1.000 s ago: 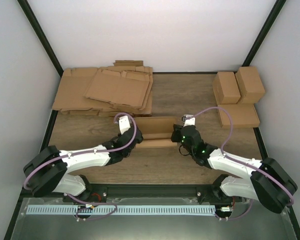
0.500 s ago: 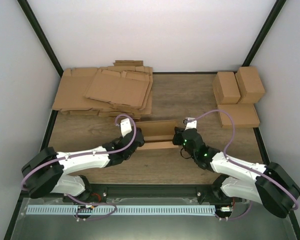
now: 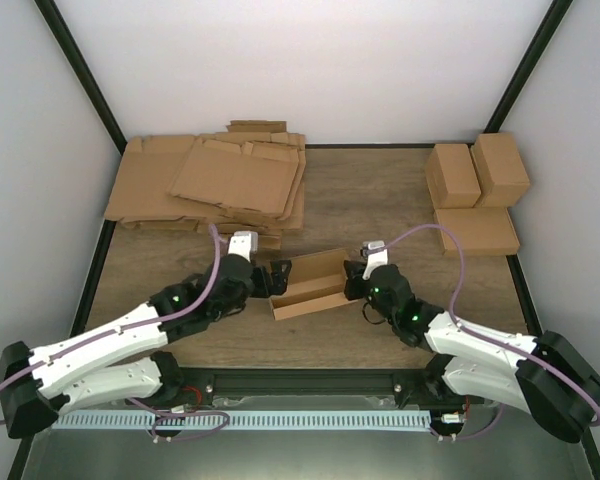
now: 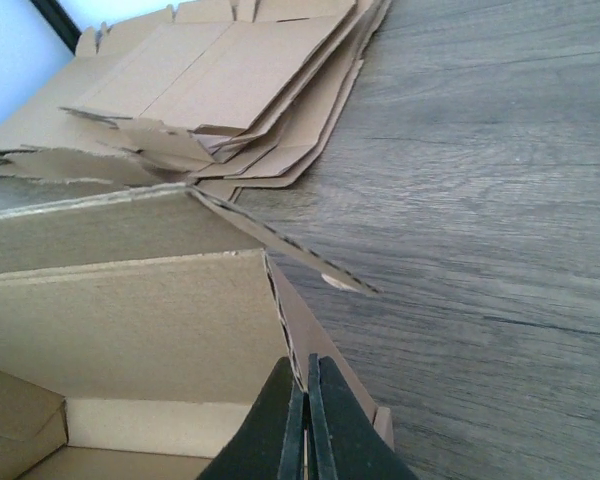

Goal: Fold the paper box

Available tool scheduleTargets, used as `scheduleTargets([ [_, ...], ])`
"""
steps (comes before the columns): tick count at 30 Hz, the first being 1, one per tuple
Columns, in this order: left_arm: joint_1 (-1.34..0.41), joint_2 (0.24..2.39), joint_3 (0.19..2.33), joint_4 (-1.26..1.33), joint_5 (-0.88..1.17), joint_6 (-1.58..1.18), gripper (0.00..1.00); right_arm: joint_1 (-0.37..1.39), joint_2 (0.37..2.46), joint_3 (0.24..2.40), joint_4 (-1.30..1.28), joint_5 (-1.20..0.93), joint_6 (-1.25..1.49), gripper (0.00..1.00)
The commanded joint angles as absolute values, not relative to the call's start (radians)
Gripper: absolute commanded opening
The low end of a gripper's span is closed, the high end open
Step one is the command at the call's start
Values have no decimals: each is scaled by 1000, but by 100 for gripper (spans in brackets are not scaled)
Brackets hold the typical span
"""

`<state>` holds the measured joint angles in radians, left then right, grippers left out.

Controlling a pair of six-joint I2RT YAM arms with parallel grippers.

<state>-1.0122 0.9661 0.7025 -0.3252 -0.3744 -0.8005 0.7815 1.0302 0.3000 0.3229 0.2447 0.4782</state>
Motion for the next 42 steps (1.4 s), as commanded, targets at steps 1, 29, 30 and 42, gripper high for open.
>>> scheduleTargets([
  [1,-963,950,826,-406,-154,-440,100,796,1047,287,305,156,391,1],
  [29,-975,1504,1260,-759,-104,70,4,796,1115,380,236,102,313,16],
  [30,-983,1505,1257,-760,-110,71,4,796,1112,385,228,99,314,17],
  [42,-1022,1527,1268,-758,-185,65,4,796,1011,449,73,103,350,47],
])
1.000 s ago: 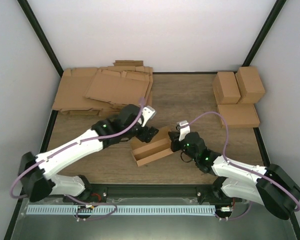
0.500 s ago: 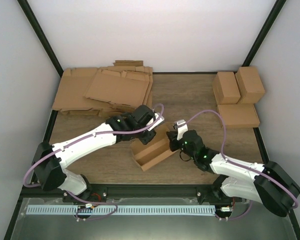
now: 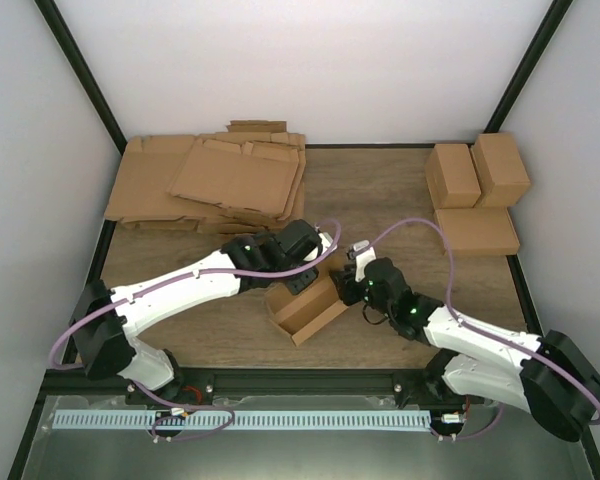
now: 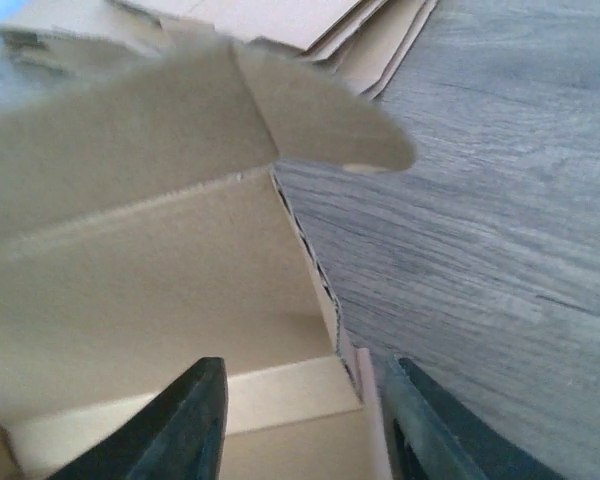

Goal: Fold the paper box

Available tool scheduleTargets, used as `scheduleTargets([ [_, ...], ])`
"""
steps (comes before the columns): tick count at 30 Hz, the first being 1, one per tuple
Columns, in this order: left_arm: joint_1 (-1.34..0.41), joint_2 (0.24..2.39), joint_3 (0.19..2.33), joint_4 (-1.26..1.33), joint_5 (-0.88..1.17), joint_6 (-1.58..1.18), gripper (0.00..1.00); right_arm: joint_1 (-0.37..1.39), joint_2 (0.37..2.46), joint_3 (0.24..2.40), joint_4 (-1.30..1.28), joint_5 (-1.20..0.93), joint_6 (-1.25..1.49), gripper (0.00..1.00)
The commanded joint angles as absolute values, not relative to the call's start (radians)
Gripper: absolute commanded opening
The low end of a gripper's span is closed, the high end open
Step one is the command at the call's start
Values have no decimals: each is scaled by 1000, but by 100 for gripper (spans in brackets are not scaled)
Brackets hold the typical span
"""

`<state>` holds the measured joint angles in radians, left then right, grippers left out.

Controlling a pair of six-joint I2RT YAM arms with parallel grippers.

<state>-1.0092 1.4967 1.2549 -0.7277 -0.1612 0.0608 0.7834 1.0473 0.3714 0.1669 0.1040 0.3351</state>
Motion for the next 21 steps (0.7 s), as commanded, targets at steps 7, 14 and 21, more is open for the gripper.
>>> scheduleTargets([
  [7,-1034,1534,1267,-755,-228,53,4,796,1000,596,-246,103,468,81],
  [14,-1034,1529,1263,-742,-228,34,4,797,889,675,-509,25,680,85],
  [21,-1035,1526,1260,-734,-227,25,4,796,793,604,-598,-116,842,86],
])
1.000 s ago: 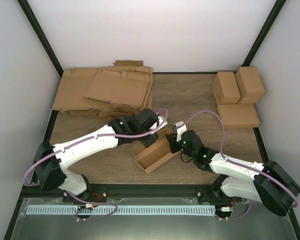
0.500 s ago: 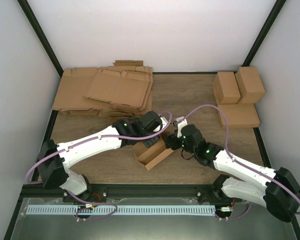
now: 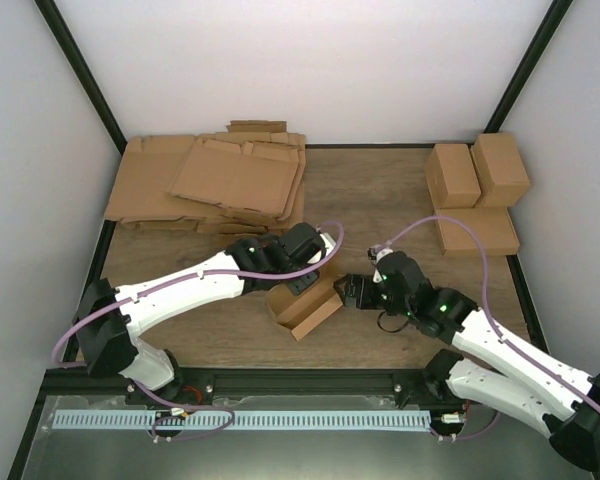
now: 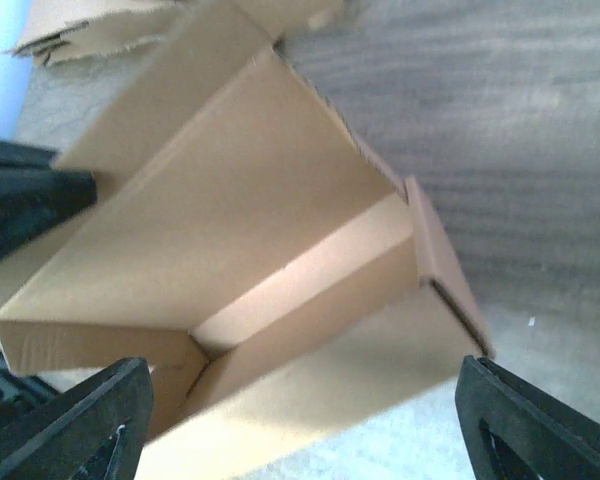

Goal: Fold the paper box

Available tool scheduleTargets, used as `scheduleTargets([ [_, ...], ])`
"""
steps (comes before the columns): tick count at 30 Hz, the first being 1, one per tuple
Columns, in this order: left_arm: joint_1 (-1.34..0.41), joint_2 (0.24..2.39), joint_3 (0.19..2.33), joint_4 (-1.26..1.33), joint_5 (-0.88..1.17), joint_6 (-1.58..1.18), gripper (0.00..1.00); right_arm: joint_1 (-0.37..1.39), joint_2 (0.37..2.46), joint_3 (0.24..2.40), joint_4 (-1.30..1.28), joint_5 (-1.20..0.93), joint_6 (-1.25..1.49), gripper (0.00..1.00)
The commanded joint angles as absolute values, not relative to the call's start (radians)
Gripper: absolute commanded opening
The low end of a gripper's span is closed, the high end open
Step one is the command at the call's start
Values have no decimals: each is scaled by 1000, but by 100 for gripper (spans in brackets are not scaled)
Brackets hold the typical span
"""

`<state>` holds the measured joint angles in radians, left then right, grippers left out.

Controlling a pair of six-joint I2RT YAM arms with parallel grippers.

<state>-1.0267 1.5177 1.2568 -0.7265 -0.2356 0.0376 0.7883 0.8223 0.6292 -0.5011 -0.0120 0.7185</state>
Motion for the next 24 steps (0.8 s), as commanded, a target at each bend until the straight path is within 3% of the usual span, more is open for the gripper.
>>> scheduleTargets([
  [1,-1034,1525,1258,-731,-227,23,4,796,783,586,-575,-140,852,86],
  [11,-1034,1520,1242,-682,-156,-15,4,796,829,392,-49,-421,898,79],
  [24,-1017,1531,1201,-623,137,-174,5,796,913,310,294,-336,886,63],
])
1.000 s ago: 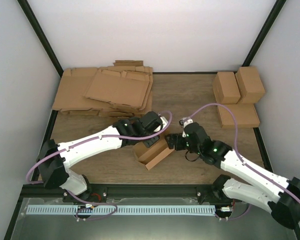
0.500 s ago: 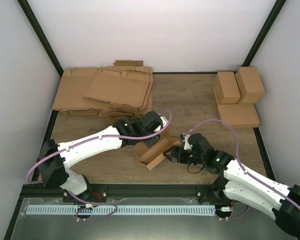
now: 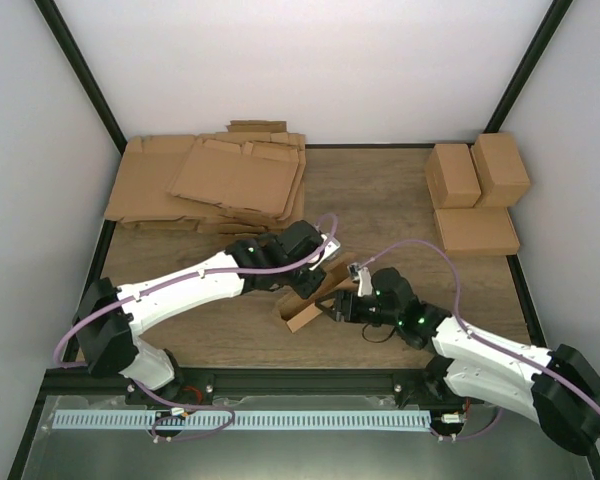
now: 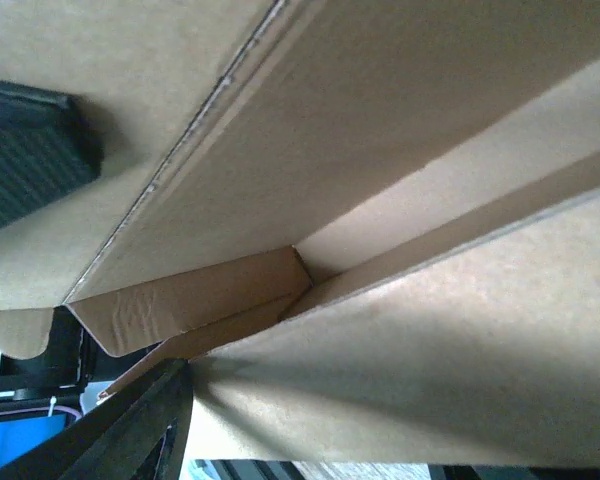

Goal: Fold the paper box

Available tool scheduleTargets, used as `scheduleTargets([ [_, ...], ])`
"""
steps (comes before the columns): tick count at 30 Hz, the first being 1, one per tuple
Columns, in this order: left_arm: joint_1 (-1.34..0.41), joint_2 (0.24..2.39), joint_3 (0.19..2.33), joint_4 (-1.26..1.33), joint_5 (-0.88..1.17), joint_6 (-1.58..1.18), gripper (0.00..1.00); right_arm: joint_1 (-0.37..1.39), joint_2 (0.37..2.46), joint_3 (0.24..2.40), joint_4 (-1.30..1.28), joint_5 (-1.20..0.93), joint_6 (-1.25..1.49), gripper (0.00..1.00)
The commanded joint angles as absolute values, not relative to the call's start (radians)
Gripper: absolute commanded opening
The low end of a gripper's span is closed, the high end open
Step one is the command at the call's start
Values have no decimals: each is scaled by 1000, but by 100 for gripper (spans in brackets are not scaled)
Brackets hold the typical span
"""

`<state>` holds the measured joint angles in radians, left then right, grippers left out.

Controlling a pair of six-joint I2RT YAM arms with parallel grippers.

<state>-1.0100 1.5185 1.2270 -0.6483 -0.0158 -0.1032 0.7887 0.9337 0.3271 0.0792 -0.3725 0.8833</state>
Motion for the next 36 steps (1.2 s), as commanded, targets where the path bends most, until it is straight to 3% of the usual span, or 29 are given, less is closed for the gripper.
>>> scheduleTargets([
  [1,-1012,1531,1195,-618,149,-184,5,796,906,296,312,-327,889,63],
  [9,-967,1542,1171,-600,169,-260,9,797,877,279,342,-296,867,58],
  [15,-966,1535,1158,-577,213,-271,36,796,884,263,282,-265,864,63],
  [21,-966,1546,1131,-547,282,-289,67,796,891,127,396,-250,921,63],
  [28,-966,1572,1095,-488,328,-342,84,796,967,122,346,-248,893,70],
  [31,-965,1582,1092,-470,328,-370,99,796,971,153,255,-228,872,77],
  [36,-950,1506,1111,-477,259,-396,100,796,877,186,69,-120,833,83],
])
